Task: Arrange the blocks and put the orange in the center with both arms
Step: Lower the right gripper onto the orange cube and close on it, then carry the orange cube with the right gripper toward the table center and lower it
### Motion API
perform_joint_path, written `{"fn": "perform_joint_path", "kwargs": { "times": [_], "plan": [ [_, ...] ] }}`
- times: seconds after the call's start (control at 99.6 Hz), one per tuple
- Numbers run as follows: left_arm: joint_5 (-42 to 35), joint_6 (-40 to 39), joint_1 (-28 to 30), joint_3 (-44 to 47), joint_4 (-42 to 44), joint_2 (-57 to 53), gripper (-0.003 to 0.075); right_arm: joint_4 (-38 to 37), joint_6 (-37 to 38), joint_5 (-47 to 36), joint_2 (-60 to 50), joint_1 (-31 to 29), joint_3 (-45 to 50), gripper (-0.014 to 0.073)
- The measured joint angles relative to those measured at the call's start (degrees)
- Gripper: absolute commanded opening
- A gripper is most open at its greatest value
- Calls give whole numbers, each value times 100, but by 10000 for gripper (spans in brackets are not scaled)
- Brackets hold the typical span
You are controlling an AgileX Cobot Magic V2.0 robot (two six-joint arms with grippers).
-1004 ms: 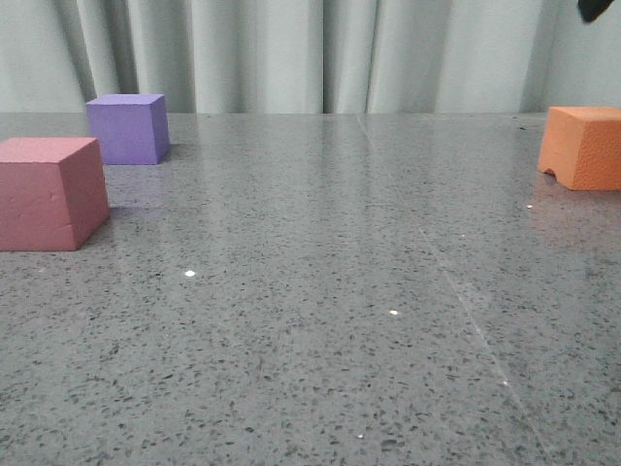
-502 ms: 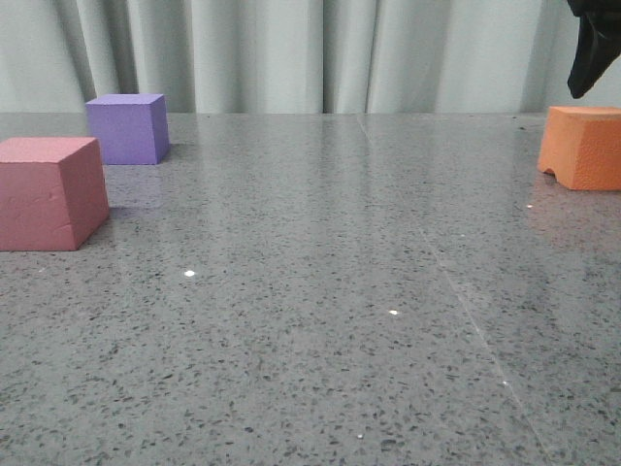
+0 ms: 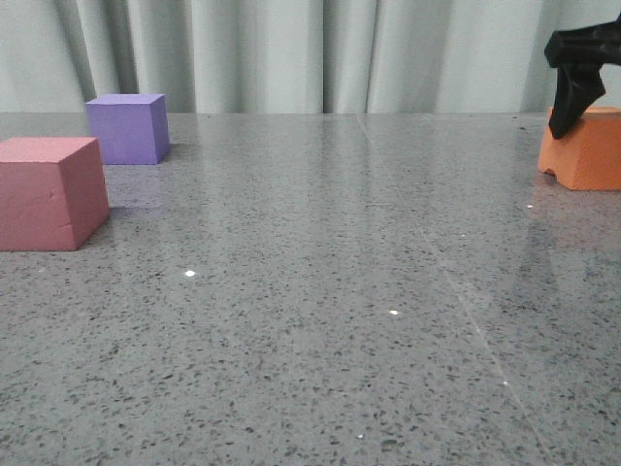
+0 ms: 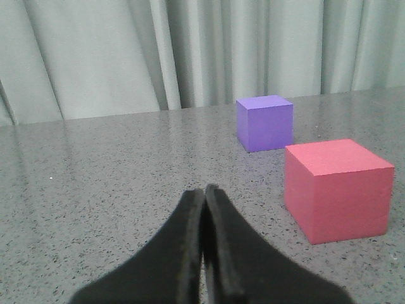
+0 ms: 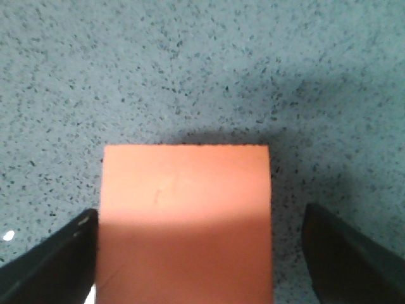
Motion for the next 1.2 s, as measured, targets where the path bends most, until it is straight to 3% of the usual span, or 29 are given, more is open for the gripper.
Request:
{"fn": "perform_joint_path", "kwargs": {
  "times": [0.1, 0.291, 0.392, 0.713, 0.914, 1.205],
  "plan": [
    [0, 0, 0, 0, 0, 0, -19, 0, 0, -9, 110, 0, 0, 564],
    [0, 0, 0, 0, 0, 0, -19, 0, 0, -9, 162, 0, 0, 289],
    [0, 0, 0, 0, 0, 0, -19, 0, -10, -37, 162, 0, 0, 211],
    [0, 0, 0, 0, 0, 0, -19, 72, 3, 510, -84, 196, -422, 205],
    [0, 0, 0, 0, 0, 0, -19, 99, 488, 1030, -302, 1045, -883, 205],
    [0, 0, 0, 0, 0, 0, -19, -237, 1804, 848, -18, 2378, -1030, 205]
  ]
}}
